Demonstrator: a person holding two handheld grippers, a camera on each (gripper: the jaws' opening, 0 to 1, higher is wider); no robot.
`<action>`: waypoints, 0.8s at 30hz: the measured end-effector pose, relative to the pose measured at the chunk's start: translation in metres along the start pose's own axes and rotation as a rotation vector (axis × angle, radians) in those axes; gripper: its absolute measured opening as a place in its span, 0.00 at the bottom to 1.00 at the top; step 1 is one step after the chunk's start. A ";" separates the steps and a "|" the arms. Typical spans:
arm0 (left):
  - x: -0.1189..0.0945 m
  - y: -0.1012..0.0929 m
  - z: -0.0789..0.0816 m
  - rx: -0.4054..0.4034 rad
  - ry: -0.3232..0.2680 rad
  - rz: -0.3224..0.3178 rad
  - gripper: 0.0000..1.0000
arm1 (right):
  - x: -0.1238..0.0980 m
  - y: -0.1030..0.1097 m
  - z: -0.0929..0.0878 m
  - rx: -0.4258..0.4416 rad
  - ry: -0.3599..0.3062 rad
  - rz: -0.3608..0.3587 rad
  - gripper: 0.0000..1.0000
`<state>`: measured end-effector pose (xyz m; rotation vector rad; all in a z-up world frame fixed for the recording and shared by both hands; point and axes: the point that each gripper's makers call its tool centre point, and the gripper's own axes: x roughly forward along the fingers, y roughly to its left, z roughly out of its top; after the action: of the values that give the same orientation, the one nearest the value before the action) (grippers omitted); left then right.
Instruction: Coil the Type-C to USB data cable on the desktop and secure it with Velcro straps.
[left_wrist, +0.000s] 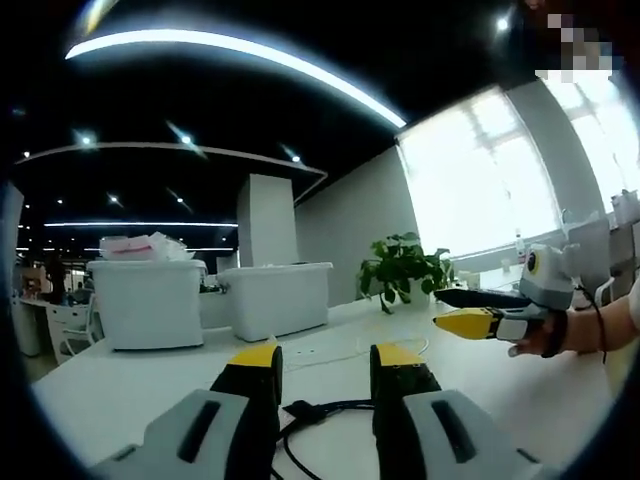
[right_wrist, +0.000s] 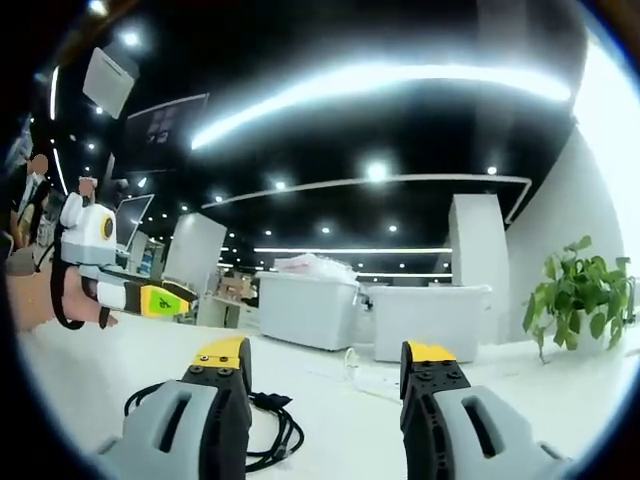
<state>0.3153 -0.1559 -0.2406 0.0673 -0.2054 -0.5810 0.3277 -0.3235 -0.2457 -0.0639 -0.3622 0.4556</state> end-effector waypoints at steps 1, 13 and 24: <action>0.000 0.000 0.000 -0.001 -0.001 -0.002 0.37 | 0.000 0.000 0.000 -0.001 0.001 -0.001 0.59; 0.002 -0.003 -0.004 0.002 0.013 -0.009 0.37 | -0.001 -0.001 0.003 -0.010 -0.007 -0.002 0.59; 0.002 -0.008 -0.004 0.022 0.018 -0.023 0.37 | 0.000 -0.002 -0.001 -0.008 0.007 -0.005 0.59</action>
<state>0.3137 -0.1634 -0.2454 0.0963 -0.1937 -0.6013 0.3284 -0.3253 -0.2463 -0.0722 -0.3573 0.4487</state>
